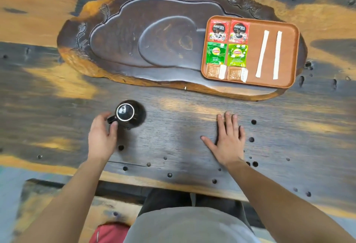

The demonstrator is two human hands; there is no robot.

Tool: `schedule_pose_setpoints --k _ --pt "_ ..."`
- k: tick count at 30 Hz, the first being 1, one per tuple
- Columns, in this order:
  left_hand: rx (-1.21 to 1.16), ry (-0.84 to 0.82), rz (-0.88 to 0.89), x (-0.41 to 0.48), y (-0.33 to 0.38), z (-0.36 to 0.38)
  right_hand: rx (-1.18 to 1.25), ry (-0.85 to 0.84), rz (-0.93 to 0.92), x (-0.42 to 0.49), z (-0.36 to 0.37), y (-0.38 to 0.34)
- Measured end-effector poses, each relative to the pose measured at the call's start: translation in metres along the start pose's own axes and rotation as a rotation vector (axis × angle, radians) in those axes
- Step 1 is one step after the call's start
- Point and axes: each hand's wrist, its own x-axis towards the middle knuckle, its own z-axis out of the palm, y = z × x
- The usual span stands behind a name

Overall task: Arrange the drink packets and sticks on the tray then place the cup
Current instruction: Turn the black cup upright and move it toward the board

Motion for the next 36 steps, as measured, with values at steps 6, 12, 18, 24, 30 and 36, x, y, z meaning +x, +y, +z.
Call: schedule_pose_setpoints --k 6,12,18,24,30,36 --pt "-0.152 -0.087 0.010 0.009 -0.004 -0.004 -0.053 0.033 0.016 -0.001 0.003 -0.005" --pt "-0.130 -0.108 0.034 0.009 -0.022 0.001 -0.068 0.045 0.023 -0.001 0.004 -0.006" --pt "-0.078 -0.009 0.076 0.011 -0.018 0.009 -0.076 0.054 0.022 -0.001 0.004 -0.006" --pt "-0.317 -0.012 0.023 -0.001 0.023 0.013 -0.076 0.057 0.025 0.000 0.005 -0.005" --pt "-0.859 -0.251 -0.388 -0.013 0.062 0.046 -0.061 0.063 0.028 0.001 0.006 -0.004" --pt "-1.025 -0.524 -0.720 -0.004 0.096 0.058 -0.037 0.065 0.038 0.001 0.007 -0.002"
